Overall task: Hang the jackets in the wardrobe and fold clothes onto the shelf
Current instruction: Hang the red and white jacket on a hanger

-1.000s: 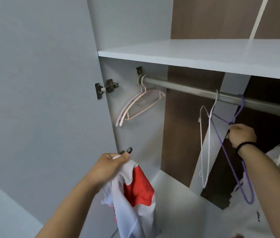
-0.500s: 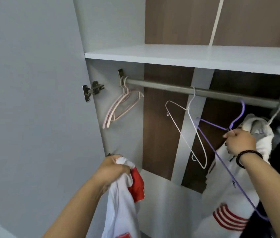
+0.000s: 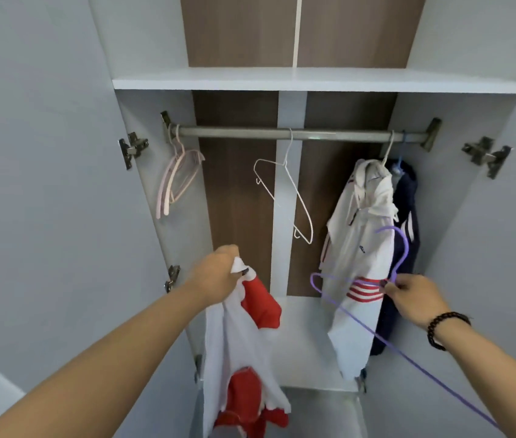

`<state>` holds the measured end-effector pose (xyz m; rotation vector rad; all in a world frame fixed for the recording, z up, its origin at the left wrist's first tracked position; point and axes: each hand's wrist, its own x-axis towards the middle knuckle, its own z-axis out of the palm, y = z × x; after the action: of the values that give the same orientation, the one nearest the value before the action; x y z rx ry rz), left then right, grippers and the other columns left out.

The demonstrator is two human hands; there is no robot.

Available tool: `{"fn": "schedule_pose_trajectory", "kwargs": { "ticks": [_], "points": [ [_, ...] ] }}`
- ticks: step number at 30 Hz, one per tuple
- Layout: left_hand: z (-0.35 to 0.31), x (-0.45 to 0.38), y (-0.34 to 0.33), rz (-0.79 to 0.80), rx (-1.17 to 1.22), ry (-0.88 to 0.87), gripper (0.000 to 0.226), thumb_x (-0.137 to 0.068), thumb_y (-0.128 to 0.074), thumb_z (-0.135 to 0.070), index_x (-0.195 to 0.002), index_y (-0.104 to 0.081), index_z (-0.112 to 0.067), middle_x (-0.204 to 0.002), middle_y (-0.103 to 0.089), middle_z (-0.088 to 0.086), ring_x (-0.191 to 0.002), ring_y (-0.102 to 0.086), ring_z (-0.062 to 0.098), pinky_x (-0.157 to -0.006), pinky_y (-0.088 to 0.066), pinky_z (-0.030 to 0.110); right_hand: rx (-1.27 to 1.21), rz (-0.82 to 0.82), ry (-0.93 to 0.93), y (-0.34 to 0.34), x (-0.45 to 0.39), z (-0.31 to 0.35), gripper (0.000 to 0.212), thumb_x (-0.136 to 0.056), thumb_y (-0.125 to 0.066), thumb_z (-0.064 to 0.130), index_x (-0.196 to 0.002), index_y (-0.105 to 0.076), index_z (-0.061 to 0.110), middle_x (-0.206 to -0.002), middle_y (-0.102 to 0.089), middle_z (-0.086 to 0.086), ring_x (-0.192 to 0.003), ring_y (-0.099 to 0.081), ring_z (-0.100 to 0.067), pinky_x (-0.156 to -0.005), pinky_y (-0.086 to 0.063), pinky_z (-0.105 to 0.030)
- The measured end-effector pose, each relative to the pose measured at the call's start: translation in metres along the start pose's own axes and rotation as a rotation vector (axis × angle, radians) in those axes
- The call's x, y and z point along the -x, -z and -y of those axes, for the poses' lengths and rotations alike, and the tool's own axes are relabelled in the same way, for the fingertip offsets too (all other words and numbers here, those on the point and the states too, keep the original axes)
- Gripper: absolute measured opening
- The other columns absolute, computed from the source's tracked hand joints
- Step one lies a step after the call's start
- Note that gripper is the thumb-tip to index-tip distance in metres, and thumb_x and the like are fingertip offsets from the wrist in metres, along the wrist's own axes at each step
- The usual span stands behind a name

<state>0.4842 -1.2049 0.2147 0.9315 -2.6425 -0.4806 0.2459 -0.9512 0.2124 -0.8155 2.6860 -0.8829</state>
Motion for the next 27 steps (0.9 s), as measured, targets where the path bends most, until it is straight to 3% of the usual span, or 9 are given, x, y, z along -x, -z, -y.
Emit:
{"fn": "schedule_pose_trajectory", "kwargs": {
  "ticks": [4, 7, 13, 15, 17, 20, 23, 25, 27],
  "points": [
    [0.001, 0.014, -0.001, -0.087, 0.047, -0.008, 0.023, -0.097, -0.053, -0.035, -0.086, -0.041, -0.018, -0.072, -0.046, -0.006, -0.062, -0.047, 0.015, -0.05, -0.025, 0.026, 0.032, 0.194, 0.056, 0.004, 0.05, 0.007, 0.038, -0.089, -0.064, 0.018, -0.053, -0.052, 0.012, -0.049, -0.046, 0.005, -0.051, -0.04, -0.013, -0.052, -0.032, -0.025],
    [0.001, 0.021, -0.001, -0.107, -0.052, -0.003, 0.017, -0.098, -0.047, -0.029, -0.091, -0.037, -0.018, -0.068, -0.043, -0.006, -0.057, -0.046, 0.017, -0.049, -0.026, 0.031, 0.07, 0.234, 0.17, 0.008, 0.078, 0.017, 0.033, -0.094, -0.058, 0.024, -0.079, -0.063, -0.005, -0.059, -0.042, -0.003, -0.055, -0.036, -0.014, -0.055, -0.03, -0.027],
    [-0.009, 0.033, 0.008, -0.151, -0.405, -0.206, 0.017, -0.095, -0.05, -0.014, -0.094, -0.033, -0.013, -0.059, -0.025, -0.007, -0.049, -0.039, 0.022, -0.049, -0.028, 0.032, -0.028, 0.229, 0.256, 0.014, 0.119, 0.032, 0.022, -0.095, -0.053, 0.016, -0.087, -0.071, 0.007, -0.058, -0.046, 0.004, -0.052, -0.037, -0.007, -0.052, -0.033, -0.017],
    [-0.013, 0.04, 0.015, -0.181, -0.43, -0.381, 0.024, -0.081, -0.068, -0.005, -0.089, -0.045, -0.006, -0.055, -0.017, -0.009, -0.038, -0.036, 0.024, -0.04, -0.02, 0.026, -0.053, 0.244, 0.248, 0.013, 0.129, 0.036, 0.023, -0.095, -0.051, 0.014, -0.089, -0.07, 0.004, -0.059, -0.047, 0.003, -0.057, -0.037, -0.013, -0.054, -0.034, -0.02],
    [-0.014, 0.045, 0.022, -0.248, -0.452, -0.521, 0.041, -0.051, -0.086, 0.004, -0.071, -0.051, -0.003, -0.054, -0.015, -0.008, -0.031, -0.016, 0.02, -0.042, -0.006, 0.013, -0.075, 0.247, 0.256, 0.016, 0.137, 0.039, 0.024, -0.096, -0.051, 0.014, -0.089, -0.069, 0.001, -0.061, -0.047, 0.001, -0.058, -0.037, -0.014, -0.054, -0.035, -0.02],
    [-0.009, 0.045, 0.022, -0.315, -0.499, -0.56, 0.049, -0.035, -0.089, 0.006, -0.064, -0.051, -0.006, -0.051, -0.021, -0.003, -0.029, -0.017, 0.018, -0.04, -0.013, 0.014, -0.152, 0.197, 0.258, 0.023, 0.146, 0.046, 0.023, -0.094, -0.052, 0.014, -0.087, -0.07, 0.002, -0.058, -0.047, 0.004, -0.05, -0.036, -0.005, -0.053, -0.034, -0.019],
    [-0.001, 0.046, 0.018, -0.259, -0.5, -0.51, 0.05, -0.04, -0.09, 0.002, -0.068, -0.049, -0.008, -0.044, -0.031, -0.002, -0.031, -0.021, 0.017, -0.038, -0.017, 0.018, -0.199, 0.093, 0.223, 0.019, 0.146, 0.059, 0.026, -0.094, -0.053, 0.016, -0.083, -0.067, -0.003, -0.046, -0.042, 0.009, -0.043, -0.035, -0.006, -0.046, -0.029, -0.014],
    [0.006, 0.046, 0.01, -0.193, -0.498, -0.437, 0.045, -0.061, -0.085, -0.005, -0.078, -0.044, -0.011, -0.054, -0.034, -0.002, -0.036, -0.028, 0.019, -0.039, -0.023, 0.023, -0.164, 0.034, 0.217, 0.012, 0.145, 0.071, 0.03, -0.095, -0.053, 0.016, -0.068, -0.06, 0.003, -0.051, -0.045, 0.007, -0.047, -0.037, -0.007, -0.045, -0.032, -0.013],
    [0.012, 0.044, 0.004, -0.149, -0.479, -0.333, 0.032, -0.088, -0.066, -0.018, -0.089, -0.033, -0.017, -0.069, -0.044, -0.001, -0.049, -0.048, 0.026, -0.046, -0.036, 0.032, -0.135, 0.001, 0.222, 0.003, 0.144, 0.081, 0.041, -0.095, -0.052, 0.016, -0.056, -0.042, 0.013, -0.052, -0.039, 0.001, -0.048, -0.034, -0.011, -0.045, -0.034, -0.012]
  ]
}}
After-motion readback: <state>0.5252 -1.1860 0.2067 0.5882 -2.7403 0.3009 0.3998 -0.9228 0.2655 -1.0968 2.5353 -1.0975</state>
